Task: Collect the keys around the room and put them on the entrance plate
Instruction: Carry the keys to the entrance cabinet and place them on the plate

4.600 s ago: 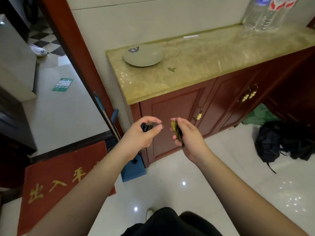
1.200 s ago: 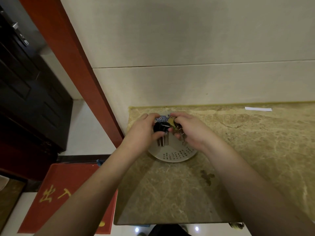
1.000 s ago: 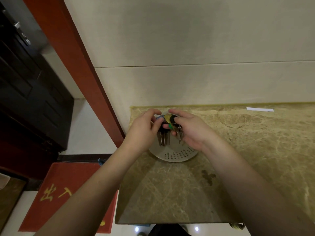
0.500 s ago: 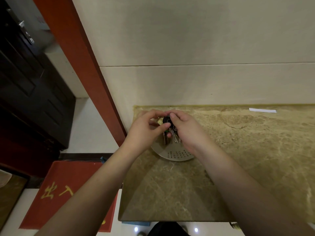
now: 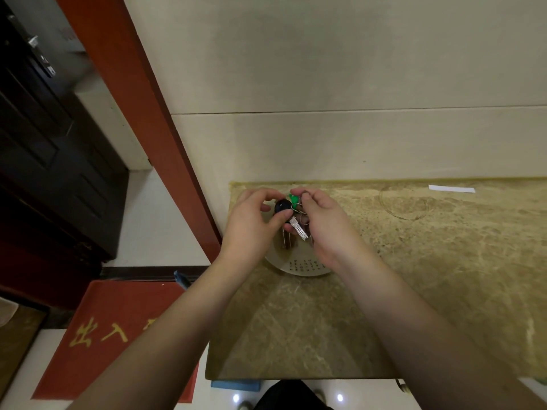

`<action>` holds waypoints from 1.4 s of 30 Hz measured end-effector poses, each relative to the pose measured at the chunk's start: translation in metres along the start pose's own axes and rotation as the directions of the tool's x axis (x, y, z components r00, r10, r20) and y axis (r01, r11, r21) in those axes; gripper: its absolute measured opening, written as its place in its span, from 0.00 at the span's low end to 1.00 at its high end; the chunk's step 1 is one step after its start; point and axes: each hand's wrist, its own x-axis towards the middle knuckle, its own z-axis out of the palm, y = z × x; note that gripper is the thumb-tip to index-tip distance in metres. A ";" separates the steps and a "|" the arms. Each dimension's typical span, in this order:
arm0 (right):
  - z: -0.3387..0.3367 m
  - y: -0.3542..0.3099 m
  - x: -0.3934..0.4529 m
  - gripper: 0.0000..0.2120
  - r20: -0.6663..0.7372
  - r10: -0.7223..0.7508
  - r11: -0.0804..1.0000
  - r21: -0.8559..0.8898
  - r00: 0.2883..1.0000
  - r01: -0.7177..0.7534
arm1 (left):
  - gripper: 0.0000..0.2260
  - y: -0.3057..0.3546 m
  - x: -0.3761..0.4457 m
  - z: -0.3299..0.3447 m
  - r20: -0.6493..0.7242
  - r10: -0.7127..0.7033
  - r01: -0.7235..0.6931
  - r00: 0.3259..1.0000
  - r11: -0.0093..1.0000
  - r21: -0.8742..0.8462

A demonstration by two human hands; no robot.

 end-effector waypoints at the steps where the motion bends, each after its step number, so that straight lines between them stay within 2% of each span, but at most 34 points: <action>1: 0.000 0.000 -0.001 0.11 -0.004 -0.001 1.000 0.011 1.000 0.001 | 0.11 0.001 0.001 0.000 0.001 -0.013 0.013 1.000 1.000 0.000; 5: 0.001 0.000 -0.003 0.12 -0.037 0.001 0.998 0.059 0.999 0.001 | 0.11 0.002 0.002 0.000 0.004 -0.052 0.052 0.999 0.998 -0.021; 12: 0.003 -0.005 -0.005 0.12 -0.081 0.125 0.963 0.249 0.989 -0.101 | 0.11 0.007 -0.004 -0.002 -0.052 0.019 -0.025 0.998 0.992 -0.122; 15: 0.000 -0.006 -0.004 0.11 -0.092 0.183 0.939 0.312 0.979 -0.147 | 0.11 0.005 -0.002 -0.008 -0.052 0.000 -0.014 0.999 0.965 -0.261; 18: -0.005 -0.004 -0.001 0.11 -0.102 0.188 0.926 0.349 0.977 -0.141 | 0.08 0.001 0.005 -0.016 0.011 -0.089 0.084 0.996 0.886 -0.456; 20: -0.010 -0.004 0.001 0.11 -0.100 0.159 0.935 0.335 0.982 -0.117 | 0.06 -0.001 0.014 -0.022 0.038 -0.135 0.136 0.990 0.860 -0.492; 21: -0.013 -0.004 0.002 0.11 -0.104 0.139 0.943 0.319 0.985 -0.099 | 0.06 -0.003 0.019 -0.025 0.039 -0.134 0.138 0.990 0.889 -0.437; 24: -0.024 -0.003 0.004 0.11 -0.117 0.099 0.962 0.264 0.988 -0.065 | 0.05 -0.005 0.031 -0.028 0.080 -0.095 0.105 0.992 0.986 -0.126; 29: -0.036 0.002 0.006 0.12 -0.190 0.107 0.987 0.137 0.976 -0.082 | 0.01 -0.006 0.040 -0.014 0.198 -0.119 0.089 0.973 0.984 0.152; 34: -0.042 0.003 0.008 0.14 -0.241 0.097 0.995 0.048 0.966 -0.088 | 0.02 -0.010 0.044 -0.006 0.231 -0.084 0.013 0.969 0.957 0.291; 42: -0.039 0.006 0.010 0.15 -0.254 0.097 0.995 -0.008 0.962 -0.103 | 0.02 -0.016 0.039 0.002 0.180 0.029 -0.087 0.983 0.941 0.327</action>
